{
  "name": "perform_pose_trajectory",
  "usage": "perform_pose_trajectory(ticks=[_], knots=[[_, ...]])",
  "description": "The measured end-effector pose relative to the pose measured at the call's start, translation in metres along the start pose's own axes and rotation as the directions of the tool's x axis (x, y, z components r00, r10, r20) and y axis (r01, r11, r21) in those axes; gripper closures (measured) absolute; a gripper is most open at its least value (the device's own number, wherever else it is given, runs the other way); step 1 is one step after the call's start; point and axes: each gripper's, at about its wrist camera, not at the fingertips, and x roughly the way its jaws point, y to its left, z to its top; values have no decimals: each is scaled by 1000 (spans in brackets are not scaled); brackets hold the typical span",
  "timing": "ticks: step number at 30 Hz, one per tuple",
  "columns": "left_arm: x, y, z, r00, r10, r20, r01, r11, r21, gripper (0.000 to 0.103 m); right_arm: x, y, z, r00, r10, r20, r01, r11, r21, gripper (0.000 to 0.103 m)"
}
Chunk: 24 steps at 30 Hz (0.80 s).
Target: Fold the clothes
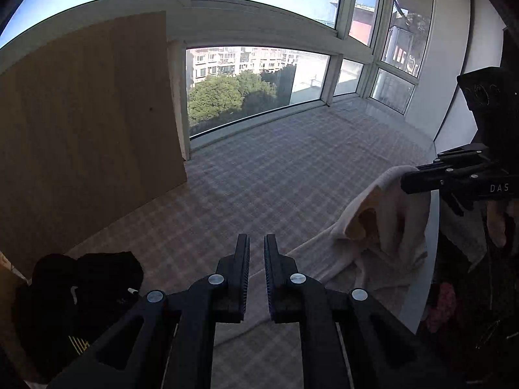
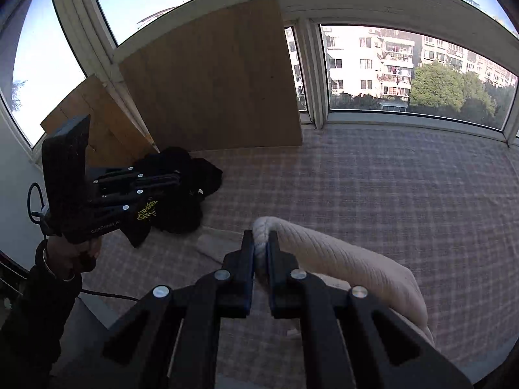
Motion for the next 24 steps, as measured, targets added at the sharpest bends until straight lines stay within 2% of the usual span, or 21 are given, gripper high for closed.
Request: perform_pose_trajectory(ticks=[3, 4, 6, 8, 9, 10, 11, 13, 16, 19, 21, 24], knots=[[-25, 35, -30, 999, 44, 1, -44, 998, -54, 94, 45, 49, -13, 994, 104, -37, -104, 995, 9, 96], [-32, 46, -40, 999, 54, -4, -54, 996, -71, 94, 75, 63, -26, 985, 131, -114, -128, 991, 27, 93], [-41, 66, -61, 998, 62, -27, -64, 993, -104, 94, 138, 90, -53, 942, 178, -284, -165, 984, 69, 89], [-39, 77, -80, 997, 52, -64, -60, 990, -128, 94, 179, 108, -88, 871, 216, -441, -192, 976, 100, 89], [-38, 80, -89, 995, 46, -83, -57, 989, -137, 94, 184, 113, -103, 849, 235, -473, -209, 972, 107, 89], [-36, 83, -98, 994, 39, -102, -54, 988, -146, 94, 183, 114, -111, 847, 244, -473, -224, 970, 100, 90], [-34, 85, -107, 992, 25, -120, -44, 986, -160, 94, 174, 110, -117, 858, 235, -457, -224, 971, 79, 90], [-25, 81, -121, 988, -52, -148, 20, 977, -212, 91, 150, 87, -108, 898, 167, -408, -173, 985, 23, 90], [5, 57, -136, 967, -149, -209, 96, 964, -247, 84, 112, 45, -91, 943, 46, -328, -68, 996, -55, 88], [38, 24, -142, 949, -149, -279, 88, 972, -220, 76, 91, -6, -73, 955, -86, -284, 52, 991, -125, 86], [58, 14, -146, 940, -152, -305, 73, 963, -258, 73, 80, -41, -65, 953, -142, -267, 108, 985, -136, 85], [84, 8, -155, 928, -159, -337, 36, 939, -343, 71, 75, -79, -59, 954, -146, -263, 114, 985, -133, 85]])
